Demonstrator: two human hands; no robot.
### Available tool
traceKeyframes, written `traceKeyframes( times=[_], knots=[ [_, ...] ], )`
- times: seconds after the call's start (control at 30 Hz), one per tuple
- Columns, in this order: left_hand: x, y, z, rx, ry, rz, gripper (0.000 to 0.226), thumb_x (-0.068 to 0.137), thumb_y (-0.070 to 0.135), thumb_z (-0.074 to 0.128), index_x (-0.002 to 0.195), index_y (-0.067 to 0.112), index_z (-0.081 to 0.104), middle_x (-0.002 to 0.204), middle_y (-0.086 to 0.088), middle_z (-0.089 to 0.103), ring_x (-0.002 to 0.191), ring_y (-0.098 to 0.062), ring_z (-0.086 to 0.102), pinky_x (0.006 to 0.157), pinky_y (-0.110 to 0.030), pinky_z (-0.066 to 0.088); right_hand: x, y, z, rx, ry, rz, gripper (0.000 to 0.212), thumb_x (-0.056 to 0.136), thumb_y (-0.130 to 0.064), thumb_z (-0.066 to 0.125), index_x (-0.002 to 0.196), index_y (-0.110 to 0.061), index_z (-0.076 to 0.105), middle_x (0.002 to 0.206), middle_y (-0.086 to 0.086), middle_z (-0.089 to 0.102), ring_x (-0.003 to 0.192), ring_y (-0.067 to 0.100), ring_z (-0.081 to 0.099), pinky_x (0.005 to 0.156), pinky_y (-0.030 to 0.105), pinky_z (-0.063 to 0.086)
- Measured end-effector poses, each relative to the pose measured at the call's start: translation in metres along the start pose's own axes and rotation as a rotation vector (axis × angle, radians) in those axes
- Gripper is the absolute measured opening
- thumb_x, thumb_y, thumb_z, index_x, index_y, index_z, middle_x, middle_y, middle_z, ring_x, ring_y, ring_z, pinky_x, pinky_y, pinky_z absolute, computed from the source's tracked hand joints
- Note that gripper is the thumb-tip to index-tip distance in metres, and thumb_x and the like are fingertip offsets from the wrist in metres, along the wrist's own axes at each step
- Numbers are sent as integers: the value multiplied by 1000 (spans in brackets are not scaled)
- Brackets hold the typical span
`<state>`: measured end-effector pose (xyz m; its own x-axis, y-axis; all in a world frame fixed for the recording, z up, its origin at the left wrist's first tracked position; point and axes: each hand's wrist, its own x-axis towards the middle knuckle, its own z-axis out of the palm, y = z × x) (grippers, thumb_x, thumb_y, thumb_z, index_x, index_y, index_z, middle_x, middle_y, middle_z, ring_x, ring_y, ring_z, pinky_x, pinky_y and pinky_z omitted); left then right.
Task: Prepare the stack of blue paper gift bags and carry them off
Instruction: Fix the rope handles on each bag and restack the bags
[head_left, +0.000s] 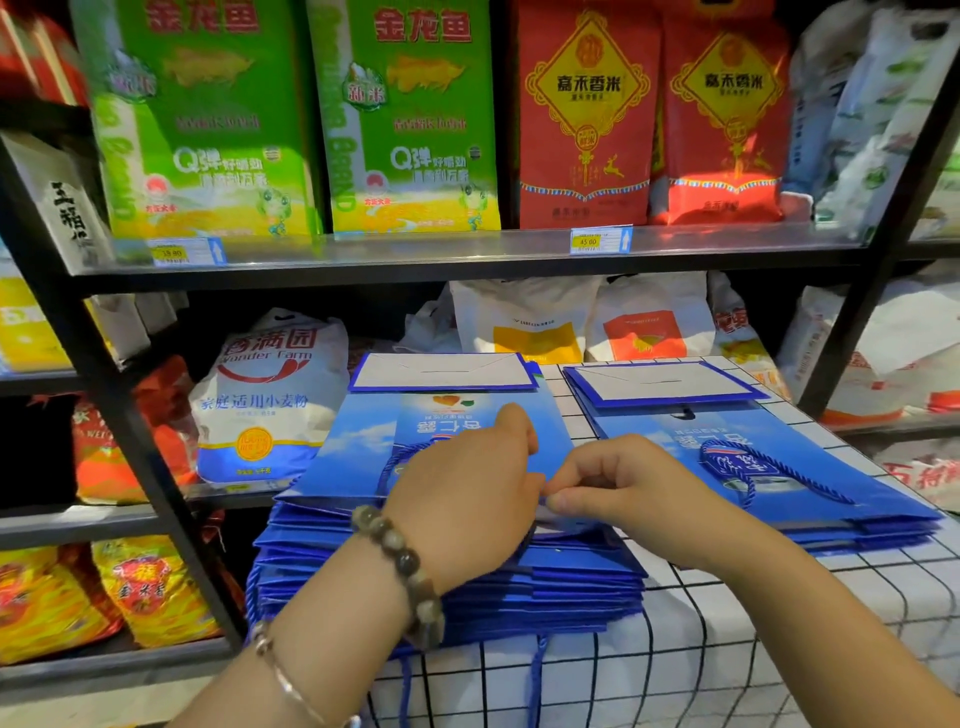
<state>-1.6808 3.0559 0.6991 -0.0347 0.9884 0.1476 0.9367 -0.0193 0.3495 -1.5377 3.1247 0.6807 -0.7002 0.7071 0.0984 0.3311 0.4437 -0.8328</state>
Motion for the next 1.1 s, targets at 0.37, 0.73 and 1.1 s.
traceKeyframes(
  times=[0.37,0.73,1.1],
  knots=[
    [10,-6,-7,-19,159,-80,20,92,21,50,106,26,38,97,0,61,82,-21,54,67,-32,42,-1,1,-2,37,-9,40,14,80,-11,67,69,-19,70,71,-9,70,72,7,63,70,21,50],
    [-7,-17,-11,104,-127,-60,44,89,57,43,123,29,49,124,9,55,110,-14,52,90,-29,41,8,12,-10,-183,258,168,22,82,-33,65,73,-13,67,67,-2,62,63,11,53,61,23,43],
    [-18,-6,-4,188,-106,13,54,87,62,41,126,27,45,122,6,53,108,-16,51,88,-32,43,17,9,-16,-530,251,399,46,77,-52,64,62,-9,55,58,7,49,58,21,48,57,33,38]
  ],
)
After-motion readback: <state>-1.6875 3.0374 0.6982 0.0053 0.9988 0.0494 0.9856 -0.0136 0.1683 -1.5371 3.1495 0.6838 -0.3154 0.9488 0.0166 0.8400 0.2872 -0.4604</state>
